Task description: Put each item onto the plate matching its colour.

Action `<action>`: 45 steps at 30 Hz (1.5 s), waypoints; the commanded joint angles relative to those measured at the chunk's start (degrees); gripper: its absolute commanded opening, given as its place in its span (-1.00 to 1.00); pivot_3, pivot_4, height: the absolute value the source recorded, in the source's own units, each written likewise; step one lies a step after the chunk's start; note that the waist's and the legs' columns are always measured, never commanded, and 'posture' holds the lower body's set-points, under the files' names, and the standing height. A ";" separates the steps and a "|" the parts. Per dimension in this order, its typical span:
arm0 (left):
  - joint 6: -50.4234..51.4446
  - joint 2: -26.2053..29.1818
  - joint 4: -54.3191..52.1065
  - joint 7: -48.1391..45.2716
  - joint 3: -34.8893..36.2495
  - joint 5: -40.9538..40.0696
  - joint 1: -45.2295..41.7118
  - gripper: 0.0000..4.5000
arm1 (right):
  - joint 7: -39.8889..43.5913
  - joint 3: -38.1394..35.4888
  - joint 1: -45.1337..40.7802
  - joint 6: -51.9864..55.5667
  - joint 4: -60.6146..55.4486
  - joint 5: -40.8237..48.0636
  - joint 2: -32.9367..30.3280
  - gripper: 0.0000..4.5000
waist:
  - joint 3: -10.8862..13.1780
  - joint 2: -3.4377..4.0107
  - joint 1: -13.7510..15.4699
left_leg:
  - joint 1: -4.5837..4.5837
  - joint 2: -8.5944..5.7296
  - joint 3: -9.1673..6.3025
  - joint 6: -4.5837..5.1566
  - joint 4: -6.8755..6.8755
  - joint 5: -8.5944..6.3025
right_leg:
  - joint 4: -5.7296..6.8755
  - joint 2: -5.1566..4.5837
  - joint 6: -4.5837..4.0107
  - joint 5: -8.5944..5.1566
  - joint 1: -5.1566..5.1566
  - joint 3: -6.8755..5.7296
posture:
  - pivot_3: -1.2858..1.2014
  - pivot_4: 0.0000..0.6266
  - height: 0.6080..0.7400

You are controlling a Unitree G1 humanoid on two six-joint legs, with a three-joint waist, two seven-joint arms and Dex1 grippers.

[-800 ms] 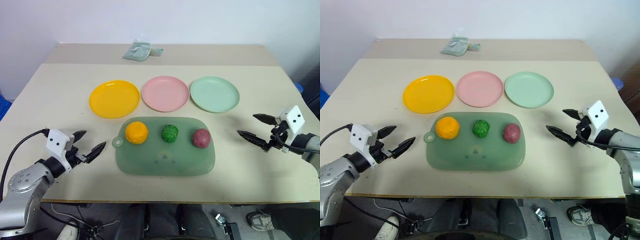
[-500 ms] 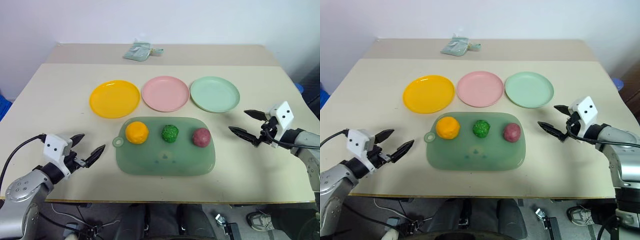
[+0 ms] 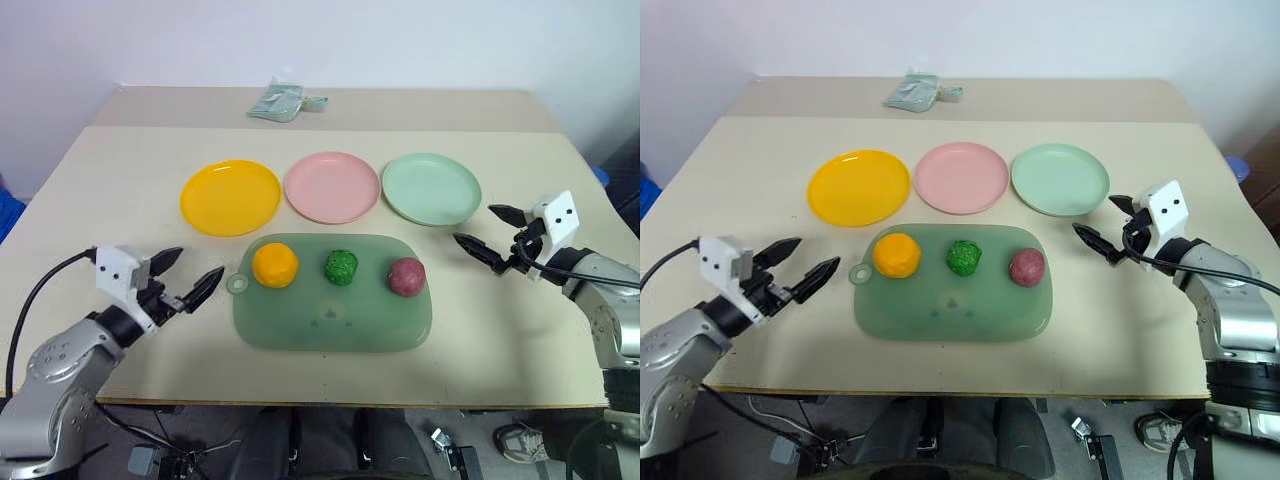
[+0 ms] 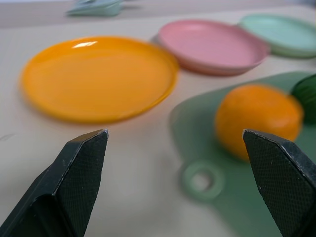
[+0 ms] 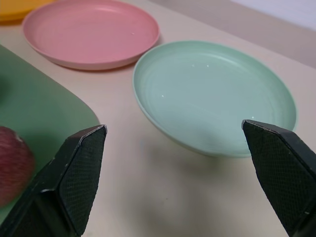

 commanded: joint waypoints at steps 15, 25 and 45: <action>-1.59 -0.73 7.52 -0.25 -19.37 12.79 -11.98 1.00 | 5.35 1.78 8.15 8.31 -25.49 10.94 -0.58 0.99 | 0.00 0.00 0.15 | 0.01 0.00 -0.02 0.20 0.06 -0.10 | 0.01 0.04 0.01 0.00 0.04 0.00 | 0.03 -0.52 1.00; -1.82 -3.20 9.42 -1.28 -20.07 12.52 -12.47 0.38 | 5.37 2.78 9.22 8.17 -26.21 11.00 -0.56 1.00 | 0.00 0.00 0.07 | 0.00 0.00 -0.02 0.19 0.05 -0.10 | 0.01 0.03 0.01 0.00 0.01 0.00 | 0.03 -0.52 1.00; -4.57 -12.57 33.38 21.65 -7.93 18.94 -35.29 0.97 | 1.80 5.62 3.05 6.99 -22.12 7.64 1.83 1.00 | 0.03 -0.07 1.31 | -0.04 -0.09 0.00 -0.07 0.18 0.08 | 0.12 0.14 0.04 0.02 -0.01 -0.04 | 0.03 -0.52 1.00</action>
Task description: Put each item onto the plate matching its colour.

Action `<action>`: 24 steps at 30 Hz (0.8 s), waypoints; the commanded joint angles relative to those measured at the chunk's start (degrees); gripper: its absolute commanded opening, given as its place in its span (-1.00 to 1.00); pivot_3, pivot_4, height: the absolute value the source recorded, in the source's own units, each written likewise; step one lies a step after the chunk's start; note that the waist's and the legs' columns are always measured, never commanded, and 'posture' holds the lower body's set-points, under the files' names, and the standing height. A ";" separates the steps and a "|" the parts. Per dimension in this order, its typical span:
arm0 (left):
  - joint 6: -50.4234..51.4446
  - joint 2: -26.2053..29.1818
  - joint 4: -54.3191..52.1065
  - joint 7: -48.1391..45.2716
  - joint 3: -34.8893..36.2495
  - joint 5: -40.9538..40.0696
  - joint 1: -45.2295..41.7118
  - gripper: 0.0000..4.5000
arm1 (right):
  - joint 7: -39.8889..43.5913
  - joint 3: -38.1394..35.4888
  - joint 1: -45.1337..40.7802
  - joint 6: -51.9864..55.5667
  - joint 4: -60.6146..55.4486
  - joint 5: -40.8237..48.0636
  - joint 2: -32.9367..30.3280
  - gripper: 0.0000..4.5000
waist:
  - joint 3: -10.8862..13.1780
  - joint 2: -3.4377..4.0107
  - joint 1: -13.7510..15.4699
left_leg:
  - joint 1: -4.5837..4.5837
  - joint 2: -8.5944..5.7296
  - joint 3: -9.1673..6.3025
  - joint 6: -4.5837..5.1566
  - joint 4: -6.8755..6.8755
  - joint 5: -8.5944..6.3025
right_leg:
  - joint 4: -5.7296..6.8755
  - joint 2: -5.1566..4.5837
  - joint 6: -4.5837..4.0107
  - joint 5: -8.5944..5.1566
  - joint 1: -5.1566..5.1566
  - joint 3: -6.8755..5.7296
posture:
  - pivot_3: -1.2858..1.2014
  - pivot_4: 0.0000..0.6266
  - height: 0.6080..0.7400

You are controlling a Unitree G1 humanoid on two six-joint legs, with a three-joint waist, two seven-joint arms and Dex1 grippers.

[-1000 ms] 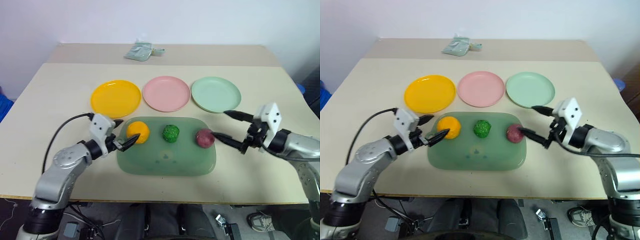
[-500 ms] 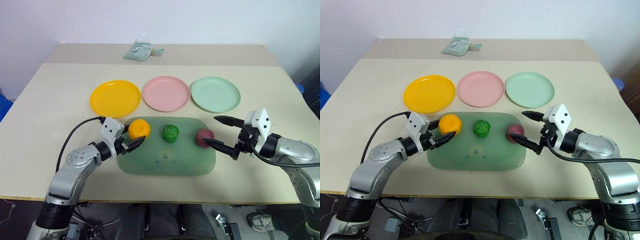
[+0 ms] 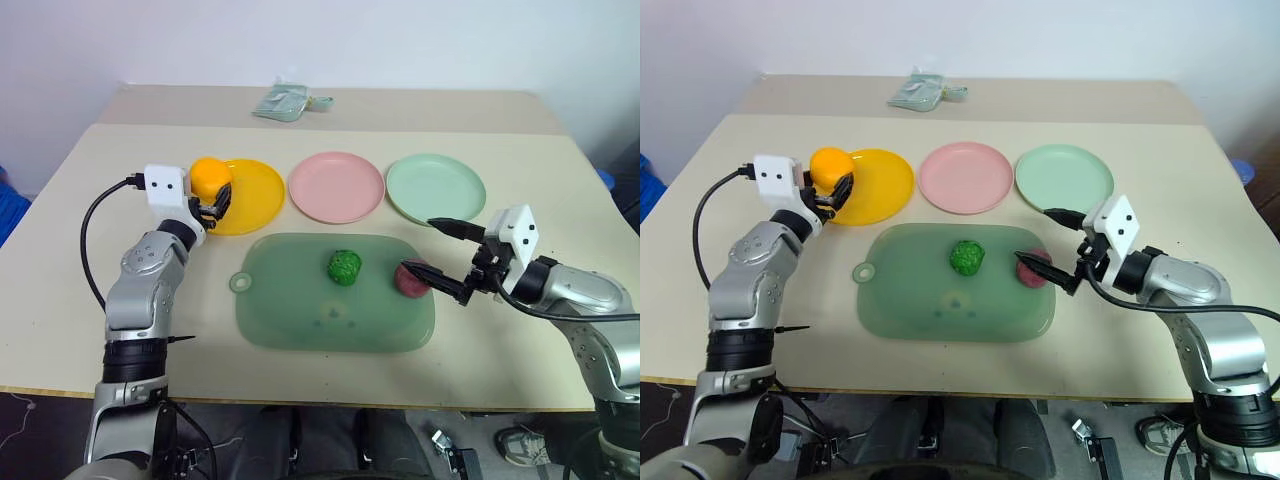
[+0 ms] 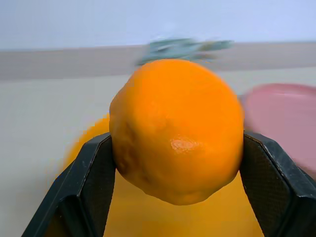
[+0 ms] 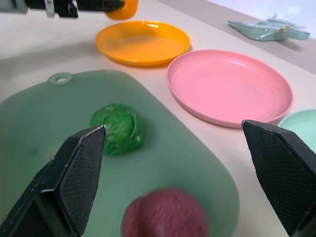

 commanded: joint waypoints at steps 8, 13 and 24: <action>-3.97 3.10 -1.52 -1.50 2.04 1.72 -1.07 0.99 | -1.86 1.89 -1.93 1.54 -4.04 -0.17 0.46 1.00 | 0.04 -0.08 -0.19 | -0.01 0.02 -0.01 -0.04 0.01 0.02 | 0.01 0.01 0.00 0.00 -0.02 0.01 | 0.03 -0.52 1.00; -6.59 8.01 -12.91 -12.76 3.82 -3.78 8.12 0.99 | -5.92 10.75 -6.03 5.37 -7.53 -4.20 2.38 1.00 | 0.04 -0.08 -1.30 | -0.01 0.10 -0.02 -0.13 -0.05 0.07 | 0.03 0.02 -0.01 -0.01 -0.10 0.03 | 0.03 -0.52 1.00; -2.20 20.42 -32.67 -35.64 -1.21 -13.30 31.29 0.99 | -11.97 25.43 -13.29 13.75 -4.94 -14.73 7.65 1.00 | 0.02 -0.06 -1.21 | -0.01 0.05 -0.03 -0.05 -0.11 0.00 | -0.04 -0.20 -0.10 -0.05 -0.07 0.03 | 0.03 -0.52 1.00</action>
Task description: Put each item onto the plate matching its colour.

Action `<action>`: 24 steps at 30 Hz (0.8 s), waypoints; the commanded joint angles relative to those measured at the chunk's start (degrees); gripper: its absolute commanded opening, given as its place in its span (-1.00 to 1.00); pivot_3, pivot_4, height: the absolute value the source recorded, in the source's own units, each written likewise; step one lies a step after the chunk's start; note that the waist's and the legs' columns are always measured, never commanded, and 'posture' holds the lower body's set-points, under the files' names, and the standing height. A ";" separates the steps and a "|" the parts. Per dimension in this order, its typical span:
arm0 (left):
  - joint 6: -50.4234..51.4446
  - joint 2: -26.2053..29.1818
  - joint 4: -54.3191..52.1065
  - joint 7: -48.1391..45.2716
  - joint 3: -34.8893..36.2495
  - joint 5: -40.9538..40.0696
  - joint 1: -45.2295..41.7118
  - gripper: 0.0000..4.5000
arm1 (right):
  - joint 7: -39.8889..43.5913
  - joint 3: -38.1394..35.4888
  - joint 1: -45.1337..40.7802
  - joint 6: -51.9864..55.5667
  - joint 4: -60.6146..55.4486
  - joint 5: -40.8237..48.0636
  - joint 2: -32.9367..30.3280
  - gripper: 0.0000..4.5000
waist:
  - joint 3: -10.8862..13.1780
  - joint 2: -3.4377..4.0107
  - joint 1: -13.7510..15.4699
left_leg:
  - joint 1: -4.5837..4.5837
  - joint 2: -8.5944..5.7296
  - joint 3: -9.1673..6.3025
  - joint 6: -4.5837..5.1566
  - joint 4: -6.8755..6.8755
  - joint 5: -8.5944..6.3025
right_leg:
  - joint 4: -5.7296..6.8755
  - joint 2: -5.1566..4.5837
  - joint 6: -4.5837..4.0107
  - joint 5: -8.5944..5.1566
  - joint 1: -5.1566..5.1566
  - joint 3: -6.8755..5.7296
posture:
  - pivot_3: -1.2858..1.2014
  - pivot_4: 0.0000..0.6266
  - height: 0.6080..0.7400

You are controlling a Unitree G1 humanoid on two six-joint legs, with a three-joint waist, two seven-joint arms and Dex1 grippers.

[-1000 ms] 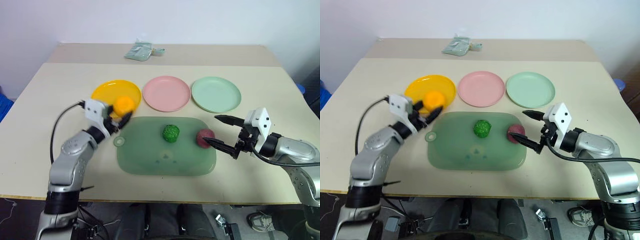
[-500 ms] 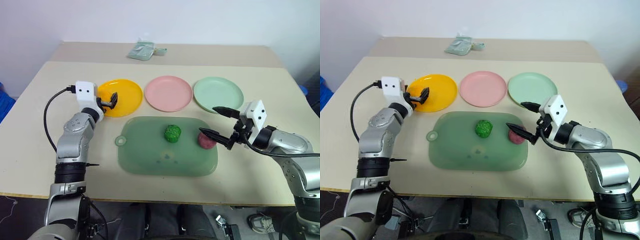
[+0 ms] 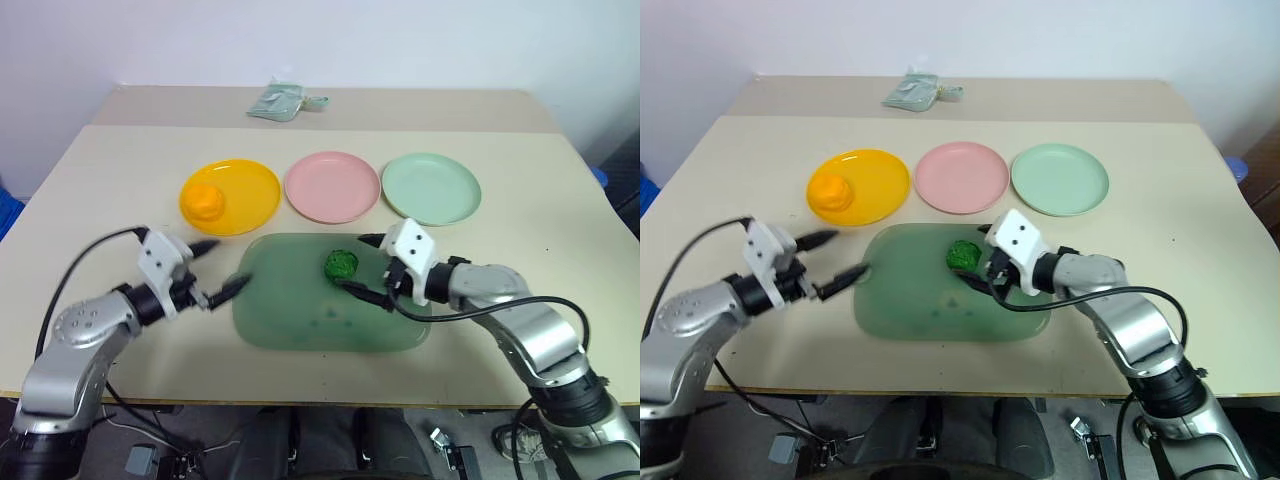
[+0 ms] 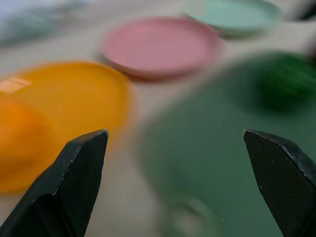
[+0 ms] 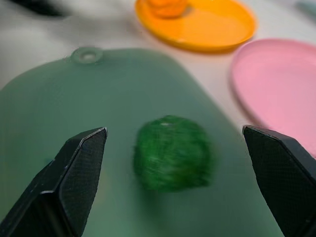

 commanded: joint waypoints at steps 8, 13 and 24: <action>2.19 -0.76 -6.28 -0.03 -1.52 -3.01 -0.61 1.00 | -3.18 2.64 -4.70 3.69 4.04 -4.98 4.98 0.18 | -0.01 0.02 -0.42 | 0.00 0.00 0.00 0.04 -0.06 -0.03 | 0.02 0.05 0.04 0.02 -0.06 -0.01 | 0.03 -0.52 1.00; 2.25 -0.72 -6.15 -0.14 -1.48 -3.16 -0.44 1.00 | -2.97 1.12 -5.76 3.14 2.39 -5.71 5.23 -0.27 | -0.01 0.02 -0.31 | 0.00 -0.01 0.00 0.06 -0.06 -0.03 | 0.02 0.06 0.04 0.02 -0.05 -0.01 | 0.03 -0.52 1.00; 2.02 -2.70 -7.53 -0.61 -4.68 -4.12 -0.52 1.00 | -16.84 -9.76 -20.02 -2.42 29.74 -14.93 4.60 -0.27 | -0.01 0.02 -0.11 | 0.00 -0.04 -0.02 -0.04 -0.05 0.02 | 0.02 0.05 0.04 0.02 -0.02 -0.08 | 0.03 -0.52 1.00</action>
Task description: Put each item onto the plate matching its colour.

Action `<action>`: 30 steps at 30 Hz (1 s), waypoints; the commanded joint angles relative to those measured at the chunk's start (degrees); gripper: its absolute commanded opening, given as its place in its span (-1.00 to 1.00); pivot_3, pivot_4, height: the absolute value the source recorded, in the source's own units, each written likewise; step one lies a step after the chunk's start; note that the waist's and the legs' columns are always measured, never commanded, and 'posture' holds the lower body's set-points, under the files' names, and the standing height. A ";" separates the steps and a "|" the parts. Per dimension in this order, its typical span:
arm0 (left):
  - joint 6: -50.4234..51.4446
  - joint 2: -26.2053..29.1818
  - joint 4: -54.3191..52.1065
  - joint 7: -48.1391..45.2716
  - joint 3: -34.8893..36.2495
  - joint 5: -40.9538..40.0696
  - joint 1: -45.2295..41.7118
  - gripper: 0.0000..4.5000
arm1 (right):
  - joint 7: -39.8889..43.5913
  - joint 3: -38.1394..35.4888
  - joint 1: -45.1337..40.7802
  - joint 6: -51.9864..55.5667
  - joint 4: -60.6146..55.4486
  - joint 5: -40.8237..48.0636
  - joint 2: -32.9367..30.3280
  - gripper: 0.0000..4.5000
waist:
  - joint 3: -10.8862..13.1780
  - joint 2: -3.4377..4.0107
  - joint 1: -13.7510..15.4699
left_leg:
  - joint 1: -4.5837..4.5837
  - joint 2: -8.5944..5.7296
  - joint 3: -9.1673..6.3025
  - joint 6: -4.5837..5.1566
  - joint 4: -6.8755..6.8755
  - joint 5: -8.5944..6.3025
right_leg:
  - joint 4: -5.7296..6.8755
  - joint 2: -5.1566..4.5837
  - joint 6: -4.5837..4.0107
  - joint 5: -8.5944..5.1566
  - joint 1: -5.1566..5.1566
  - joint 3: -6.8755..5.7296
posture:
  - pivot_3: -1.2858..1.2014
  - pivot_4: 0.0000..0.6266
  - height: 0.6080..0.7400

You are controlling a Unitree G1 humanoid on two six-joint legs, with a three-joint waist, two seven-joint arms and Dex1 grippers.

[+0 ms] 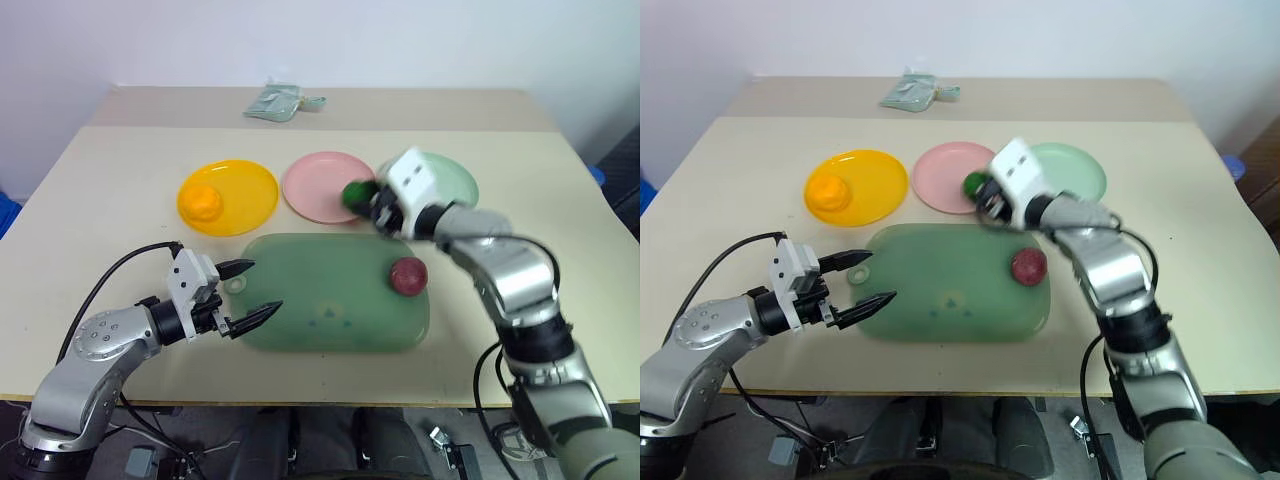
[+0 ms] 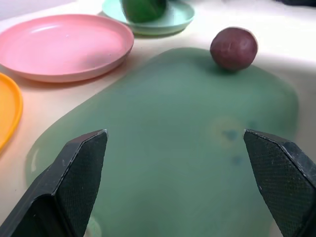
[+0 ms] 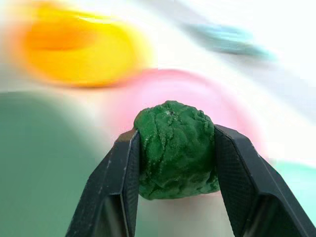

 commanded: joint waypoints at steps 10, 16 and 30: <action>-0.50 -2.78 -4.05 2.11 -4.00 -0.03 -1.04 1.00 | -1.85 -4.73 -2.80 -19.55 20.29 -4.67 -0.85 1.00 | 0.08 0.16 -0.76 | -0.03 0.04 0.13 0.00 -0.02 0.03 | 0.03 0.10 0.02 0.01 -0.09 0.05 | 0.03 -0.52 1.00; -0.97 -2.60 -3.42 2.47 -3.30 0.04 -0.77 1.00 | 22.84 -10.87 13.93 -19.64 -0.06 11.12 -11.06 1.00 | 0.08 0.16 1.14 | -0.03 0.03 0.02 0.17 0.06 -0.07 | -0.07 0.07 0.03 0.01 0.10 0.01 | 0.03 -0.52 1.00; -2.04 -2.35 -0.51 0.22 -4.68 0.78 -3.66 1.00 | 30.05 -8.26 29.88 -14.74 -9.77 12.91 -18.11 0.77 | 0.08 0.17 -0.14 | 0.24 0.07 0.03 0.46 0.02 -0.26 | -0.16 -0.03 0.00 0.00 0.34 0.03 | 0.03 -0.52 1.00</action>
